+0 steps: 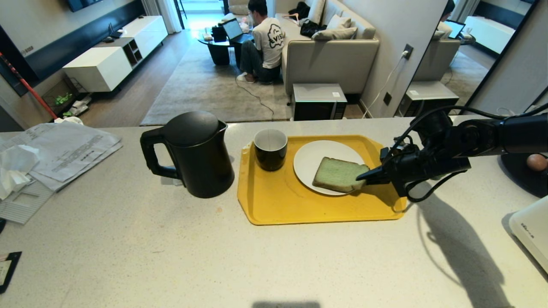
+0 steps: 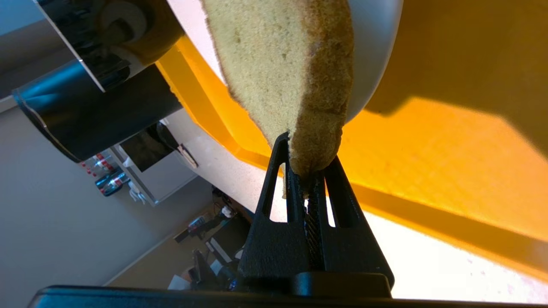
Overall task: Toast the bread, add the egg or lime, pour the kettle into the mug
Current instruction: Pick up the bread slice, then put the bread slices in the toaster
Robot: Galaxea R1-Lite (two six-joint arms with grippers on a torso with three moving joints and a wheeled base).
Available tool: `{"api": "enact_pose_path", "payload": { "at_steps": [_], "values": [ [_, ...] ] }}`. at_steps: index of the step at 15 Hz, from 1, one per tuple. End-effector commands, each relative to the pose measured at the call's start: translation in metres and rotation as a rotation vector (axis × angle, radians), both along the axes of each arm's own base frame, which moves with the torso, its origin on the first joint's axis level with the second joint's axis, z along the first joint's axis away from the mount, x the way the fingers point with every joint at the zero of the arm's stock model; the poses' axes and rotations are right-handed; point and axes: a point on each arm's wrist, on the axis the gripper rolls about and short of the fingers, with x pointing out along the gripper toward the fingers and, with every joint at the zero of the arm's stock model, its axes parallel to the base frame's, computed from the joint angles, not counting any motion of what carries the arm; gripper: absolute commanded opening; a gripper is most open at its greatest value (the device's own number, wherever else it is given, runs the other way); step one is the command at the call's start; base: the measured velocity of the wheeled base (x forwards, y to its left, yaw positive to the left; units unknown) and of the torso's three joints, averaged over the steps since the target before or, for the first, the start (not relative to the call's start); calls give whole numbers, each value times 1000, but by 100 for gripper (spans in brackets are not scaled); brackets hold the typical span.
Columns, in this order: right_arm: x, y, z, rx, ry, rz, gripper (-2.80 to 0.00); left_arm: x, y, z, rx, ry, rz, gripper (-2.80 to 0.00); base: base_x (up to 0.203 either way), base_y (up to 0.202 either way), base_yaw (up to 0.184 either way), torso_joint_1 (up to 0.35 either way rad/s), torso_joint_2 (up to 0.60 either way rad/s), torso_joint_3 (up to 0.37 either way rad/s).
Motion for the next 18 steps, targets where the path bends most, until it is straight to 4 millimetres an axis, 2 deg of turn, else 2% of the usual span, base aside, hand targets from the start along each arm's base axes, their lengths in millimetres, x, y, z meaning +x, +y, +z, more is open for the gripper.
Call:
{"api": "enact_pose_path", "payload": {
  "at_steps": [1,4,6,8,12,15,18],
  "values": [
    [-14,-3,28,8,-46,-6,-280,0,0,0,0,1,1,-280,0,0,0,0,0,0],
    [-52,-4,80,0,-150,13,-280,0,0,0,0,1,1,-280,0,0,0,0,0,0],
    [-92,-6,116,-57,-247,67,-280,0,0,0,0,1,1,-280,0,0,0,0,0,0],
    [-134,-8,142,-187,-339,123,-280,0,0,0,0,1,1,-280,0,0,0,0,0,0],
    [-207,-14,171,-574,-581,232,-280,0,0,0,0,1,1,-280,0,0,0,0,0,0],
    [-244,-21,187,-748,-698,208,-280,0,0,0,0,1,-2,-280,0,0,0,0,0,0],
    [-274,-27,198,-857,-784,172,-280,0,0,0,0,1,-1,-280,0,0,0,0,0,0]
  ]
}}
